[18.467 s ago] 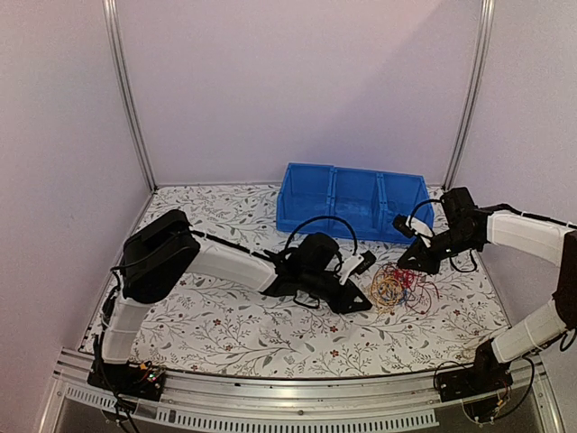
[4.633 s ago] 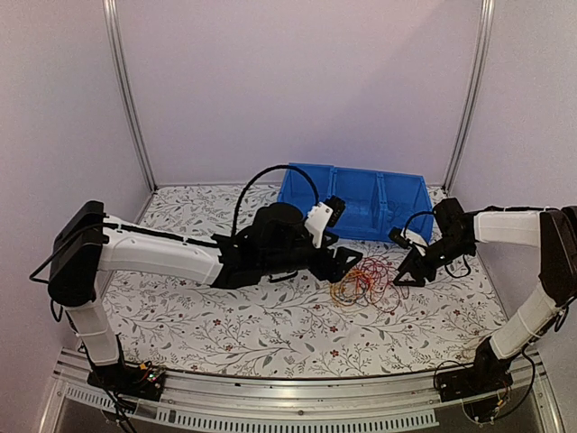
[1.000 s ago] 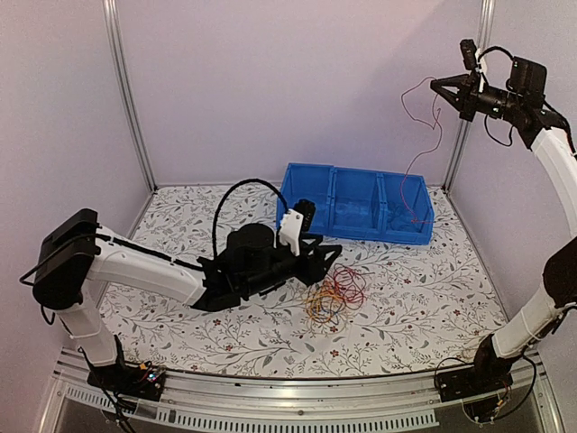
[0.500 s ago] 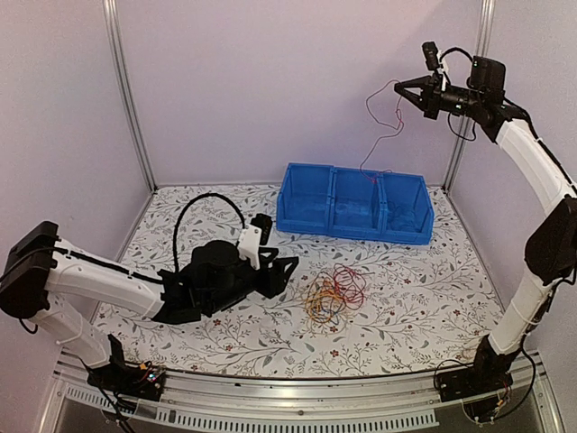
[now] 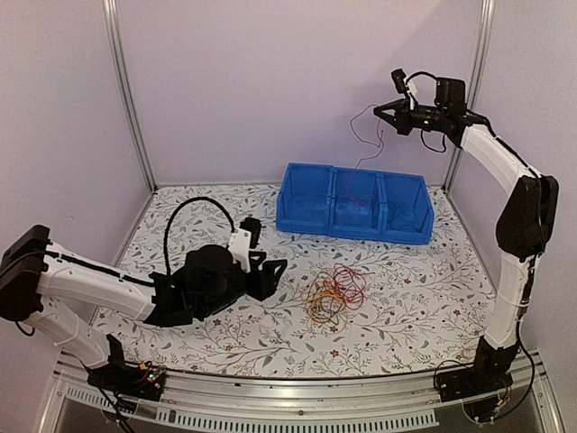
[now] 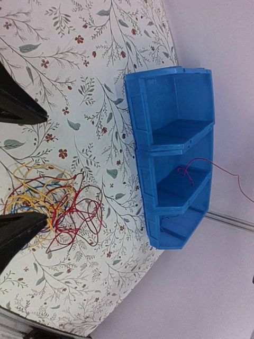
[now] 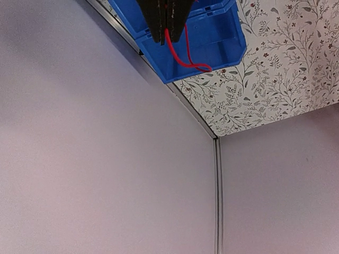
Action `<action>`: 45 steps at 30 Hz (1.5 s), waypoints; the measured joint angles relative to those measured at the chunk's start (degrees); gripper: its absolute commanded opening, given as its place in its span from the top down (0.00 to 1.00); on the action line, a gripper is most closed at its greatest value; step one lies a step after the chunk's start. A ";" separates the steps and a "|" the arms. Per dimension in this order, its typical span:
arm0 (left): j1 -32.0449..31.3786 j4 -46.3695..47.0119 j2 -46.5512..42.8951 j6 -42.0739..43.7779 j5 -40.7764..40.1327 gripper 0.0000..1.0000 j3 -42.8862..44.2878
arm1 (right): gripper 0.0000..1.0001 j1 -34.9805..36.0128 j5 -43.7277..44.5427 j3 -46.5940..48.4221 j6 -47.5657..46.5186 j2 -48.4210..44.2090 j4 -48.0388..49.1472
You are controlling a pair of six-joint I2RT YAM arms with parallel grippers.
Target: Untangle the cables
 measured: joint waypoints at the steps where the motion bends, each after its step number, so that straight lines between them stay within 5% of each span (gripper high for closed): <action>1: 0.00 -0.15 0.00 0.02 -0.15 0.44 0.00 | 1.00 0.00 0.50 -0.28 -0.55 0.90 -0.20; 26: -0.11 -3.87 1.60 -1.51 -0.98 0.43 1.51 | 0.97 4.22 9.27 -12.44 0.22 12.26 -2.82; 35: -0.79 -5.14 2.27 -2.40 -1.11 0.43 2.51 | 0.52 5.14 20.52 -12.13 3.61 13.77 -3.72; 43: -1.07 -5.31 3.67 -1.03 -1.88 0.44 5.03 | 0.46 5.11 24.20 -14.49 3.37 5.44 -6.32; 45: -1.07 -5.95 5.07 -0.66 -1.86 0.61 6.78 | 0.47 5.07 22.53 -17.55 2.54 -0.70 -6.36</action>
